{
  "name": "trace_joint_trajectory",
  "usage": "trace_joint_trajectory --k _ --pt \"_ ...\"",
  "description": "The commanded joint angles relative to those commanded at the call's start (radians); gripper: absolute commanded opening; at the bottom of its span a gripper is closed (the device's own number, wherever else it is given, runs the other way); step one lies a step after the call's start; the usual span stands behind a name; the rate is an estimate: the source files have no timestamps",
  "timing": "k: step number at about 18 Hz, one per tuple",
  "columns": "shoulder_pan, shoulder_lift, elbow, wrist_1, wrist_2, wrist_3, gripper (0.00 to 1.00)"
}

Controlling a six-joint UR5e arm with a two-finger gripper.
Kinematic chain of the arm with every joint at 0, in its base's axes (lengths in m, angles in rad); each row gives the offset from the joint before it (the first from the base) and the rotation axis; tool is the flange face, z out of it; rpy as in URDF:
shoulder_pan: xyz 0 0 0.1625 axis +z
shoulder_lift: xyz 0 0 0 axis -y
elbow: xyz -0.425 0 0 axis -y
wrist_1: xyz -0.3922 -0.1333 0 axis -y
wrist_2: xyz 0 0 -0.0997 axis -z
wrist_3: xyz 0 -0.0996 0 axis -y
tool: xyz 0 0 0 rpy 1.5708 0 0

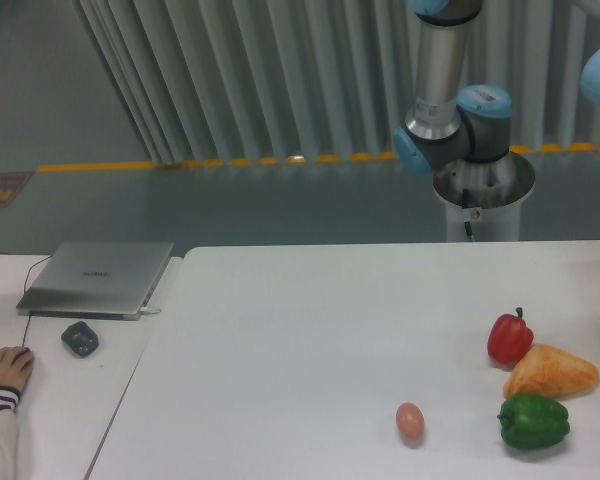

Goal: Place the yellow pepper on the table

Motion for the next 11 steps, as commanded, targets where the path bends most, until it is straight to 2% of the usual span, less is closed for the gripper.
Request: trace_joint_trajectory --k 8,11 --pt "0.000 0.006 -0.008 0.009 0.009 -0.024 1.00" --pt "0.018 0.015 -0.023 0.077 0.050 -0.168 1.00"
